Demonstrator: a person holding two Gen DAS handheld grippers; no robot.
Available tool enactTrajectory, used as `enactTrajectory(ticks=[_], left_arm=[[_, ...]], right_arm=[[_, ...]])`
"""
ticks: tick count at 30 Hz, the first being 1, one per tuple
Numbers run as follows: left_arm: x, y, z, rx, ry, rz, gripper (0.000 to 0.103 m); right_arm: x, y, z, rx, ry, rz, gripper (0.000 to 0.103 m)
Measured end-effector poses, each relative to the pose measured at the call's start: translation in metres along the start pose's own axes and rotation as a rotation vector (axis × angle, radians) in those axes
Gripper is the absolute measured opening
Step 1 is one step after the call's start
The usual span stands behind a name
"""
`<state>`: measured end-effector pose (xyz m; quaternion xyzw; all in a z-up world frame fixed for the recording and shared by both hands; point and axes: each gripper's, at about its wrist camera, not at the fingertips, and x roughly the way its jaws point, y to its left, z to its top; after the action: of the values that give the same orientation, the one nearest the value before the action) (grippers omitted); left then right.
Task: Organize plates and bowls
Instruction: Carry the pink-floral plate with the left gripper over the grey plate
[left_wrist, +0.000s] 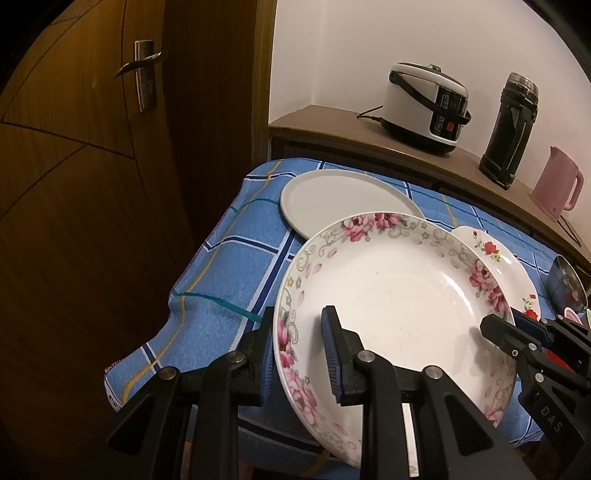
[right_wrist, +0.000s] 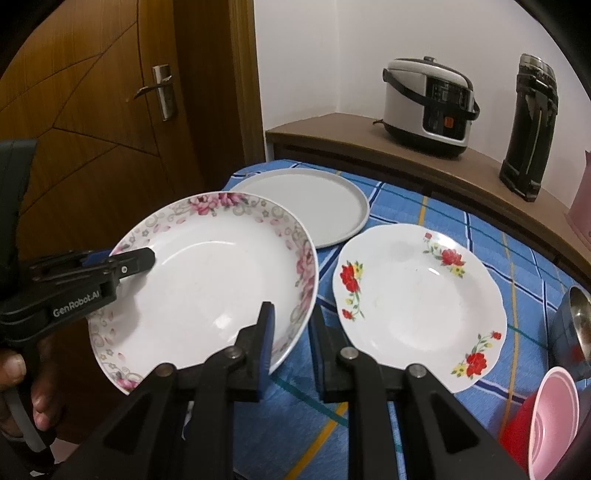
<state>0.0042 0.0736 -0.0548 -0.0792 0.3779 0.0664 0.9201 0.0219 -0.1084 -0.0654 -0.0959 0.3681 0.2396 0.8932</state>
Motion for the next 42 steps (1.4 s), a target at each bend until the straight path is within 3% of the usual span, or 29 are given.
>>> enactTrajectory(ticks=[42], left_arm=[[0.003, -0.012, 0.091, 0.048, -0.161, -0.046, 0.027]], right_arm=[[0.013, -0.022, 0.093, -0.022, -0.107, -0.145, 0.018]])
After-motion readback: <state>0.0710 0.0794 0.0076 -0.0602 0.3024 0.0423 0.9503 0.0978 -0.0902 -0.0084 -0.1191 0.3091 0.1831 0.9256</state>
